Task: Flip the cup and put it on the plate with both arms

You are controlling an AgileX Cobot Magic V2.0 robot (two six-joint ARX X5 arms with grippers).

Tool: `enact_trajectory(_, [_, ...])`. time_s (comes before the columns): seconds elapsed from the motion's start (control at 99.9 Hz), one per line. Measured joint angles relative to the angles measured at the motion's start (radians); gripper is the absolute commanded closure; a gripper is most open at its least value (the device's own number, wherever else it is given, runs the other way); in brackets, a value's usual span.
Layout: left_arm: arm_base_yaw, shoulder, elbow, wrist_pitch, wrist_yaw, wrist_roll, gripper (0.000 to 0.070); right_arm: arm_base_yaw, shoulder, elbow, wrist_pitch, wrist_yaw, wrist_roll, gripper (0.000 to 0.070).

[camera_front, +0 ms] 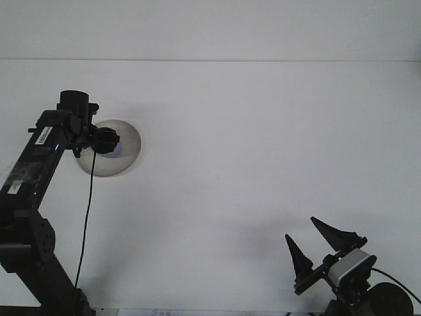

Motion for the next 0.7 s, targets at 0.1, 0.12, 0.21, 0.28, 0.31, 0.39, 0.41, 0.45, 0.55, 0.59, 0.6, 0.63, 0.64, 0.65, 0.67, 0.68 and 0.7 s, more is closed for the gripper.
enact_trajectory(0.1, [0.0,-0.003,0.051,-0.01,0.0,-0.009,0.0155,0.0,0.0,0.0,0.0,0.0,0.0,0.0208])
enact_trajectory(0.12, [0.0,-0.006,0.061,-0.015,0.001,-0.015,0.0155,0.0,0.0,0.0,0.0,0.0,0.0,0.0208])
enact_trajectory(0.21, [0.0,-0.035,0.082,-0.025,0.013,-0.026,0.0155,0.0,0.0,0.0,0.0,0.0,0.0,0.0208])
enact_trajectory(0.28, [0.0,-0.086,0.084,-0.021,0.023,-0.031,0.0156,0.0,0.0,0.0,0.0,0.0,0.0,0.0208])
enact_trajectory(0.31, [0.0,-0.116,0.084,-0.021,0.023,-0.034,0.0155,0.0,0.0,0.0,0.0,0.0,0.0,0.0208])
enact_trajectory(0.39, [0.0,-0.217,0.087,-0.027,0.025,-0.049,0.0156,0.0,0.0,0.0,0.0,0.0,0.0,0.0208])
enact_trajectory(0.41, [0.0,-0.238,0.088,-0.03,0.027,-0.051,0.0156,0.0,0.0,0.0,0.0,0.0,0.0,0.0208])
enact_trajectory(0.45, [0.0,-0.302,0.091,-0.041,0.045,-0.056,0.0156,0.0,0.0,0.0,0.0,0.0,0.0,0.0208])
enact_trajectory(0.55, [-0.005,-0.437,0.093,-0.069,0.116,-0.068,0.0156,0.0,0.0,0.0,0.0,0.0,0.0,0.0208])
enact_trajectory(0.59, [-0.015,-0.501,0.088,-0.07,0.151,-0.074,0.0156,0.0,0.0,0.0,0.0,0.0,0.0,0.0208])
enact_trajectory(0.6, [-0.018,-0.515,0.085,-0.067,0.158,-0.075,0.0156,0.0,0.0,0.0,0.0,0.0,0.0,0.0208])
enact_trajectory(0.63, [-0.027,-0.561,0.069,-0.055,0.171,-0.079,0.0156,0.0,0.0,0.0,0.0,0.0,0.0,0.0208])
enact_trajectory(0.64, [-0.03,-0.578,0.062,-0.049,0.175,-0.08,0.0156,0.0,0.0,0.0,0.0,0.0,0.0,0.0208])
enact_trajectory(0.65, [-0.033,-0.594,0.054,-0.042,0.178,-0.082,0.0156,0.0,0.0,0.0,0.0,0.0,0.0,0.0208])
enact_trajectory(0.67, [-0.038,-0.626,0.035,-0.028,0.181,-0.084,0.0156,0.0,0.0,0.0,0.0,0.0,0.0,0.0208])
enact_trajectory(0.68, [-0.042,-0.643,0.024,-0.021,0.182,-0.085,0.0156,0.0,0.0,0.0,0.0,0.0,0.0,0.0208])
enact_trajectory(0.7, [-0.048,-0.678,0.0,-0.007,0.185,-0.086,0.0156,0.0,0.0,0.0,0.0,0.0,0.0,0.0208])
